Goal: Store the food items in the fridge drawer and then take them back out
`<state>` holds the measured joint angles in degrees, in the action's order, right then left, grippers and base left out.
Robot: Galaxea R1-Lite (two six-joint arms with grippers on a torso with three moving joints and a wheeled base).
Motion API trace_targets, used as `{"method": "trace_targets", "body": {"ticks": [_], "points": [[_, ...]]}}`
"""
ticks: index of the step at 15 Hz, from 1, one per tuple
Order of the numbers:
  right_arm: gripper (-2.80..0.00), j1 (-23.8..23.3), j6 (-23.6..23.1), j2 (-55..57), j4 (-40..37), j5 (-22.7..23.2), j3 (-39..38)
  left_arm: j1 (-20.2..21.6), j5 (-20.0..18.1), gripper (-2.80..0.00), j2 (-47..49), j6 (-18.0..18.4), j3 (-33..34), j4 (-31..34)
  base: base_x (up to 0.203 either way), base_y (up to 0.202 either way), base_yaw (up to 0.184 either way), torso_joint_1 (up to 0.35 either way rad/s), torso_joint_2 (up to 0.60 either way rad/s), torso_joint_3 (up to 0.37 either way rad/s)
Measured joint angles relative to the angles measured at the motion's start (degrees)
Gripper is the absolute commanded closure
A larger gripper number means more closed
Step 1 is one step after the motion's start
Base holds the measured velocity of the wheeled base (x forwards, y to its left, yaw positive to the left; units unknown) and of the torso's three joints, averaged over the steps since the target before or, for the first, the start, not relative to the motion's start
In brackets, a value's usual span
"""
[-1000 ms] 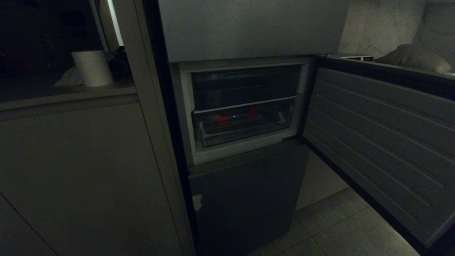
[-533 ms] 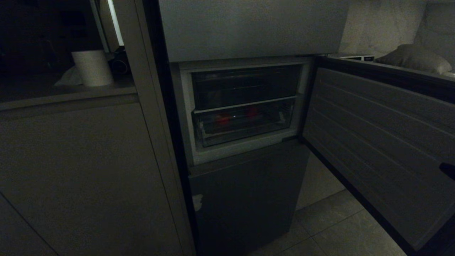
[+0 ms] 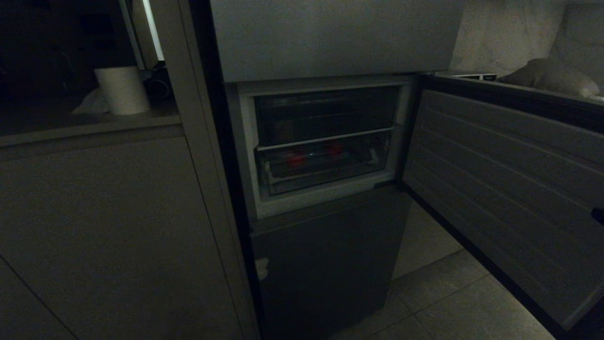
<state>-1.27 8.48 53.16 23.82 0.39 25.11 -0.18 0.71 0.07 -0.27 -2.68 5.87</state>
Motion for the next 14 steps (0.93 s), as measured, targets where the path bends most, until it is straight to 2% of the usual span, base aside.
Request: {"method": "trace_targets", "body": {"ticks": [4, 7, 9, 12, 14], "points": [[0.00, 0.0, -0.8, -6.1, -0.5, -0.2, -4.8, 0.0, 0.0, 0.00, 0.0, 0.1, 0.1, -0.2, 0.000, 0.000, 0.000, 0.000, 0.00, 0.000], [0.00, 0.0, -4.5, -17.0, -2.2, -0.3, -12.6, 0.0, 0.0, 0.00, 0.0, 0.1, 0.1, -0.2, 0.000, 0.000, 0.000, 0.000, 0.00, 0.000], [0.00, 0.1, -7.5, -28.0, -6.3, -0.3, -16.8, 0.0, 0.0, 0.00, 0.0, 0.1, 0.1, -0.2, 0.000, 0.000, 0.000, 0.000, 0.00, 0.000], [0.00, 0.6, -10.5, -43.8, -16.4, -0.1, -21.3, 0.0, 0.0, 0.00, 0.0, 0.0, 0.1, -0.2, 0.000, 0.000, 0.000, 0.000, 0.00, 0.000], [0.00, 0.8, -12.4, -48.9, -23.0, 0.4, -24.0, 0.0, 0.0, 0.00, 0.0, 0.0, 0.1, -0.2, 0.000, 0.000, 0.000, 0.000, 0.00, 0.000]]}}
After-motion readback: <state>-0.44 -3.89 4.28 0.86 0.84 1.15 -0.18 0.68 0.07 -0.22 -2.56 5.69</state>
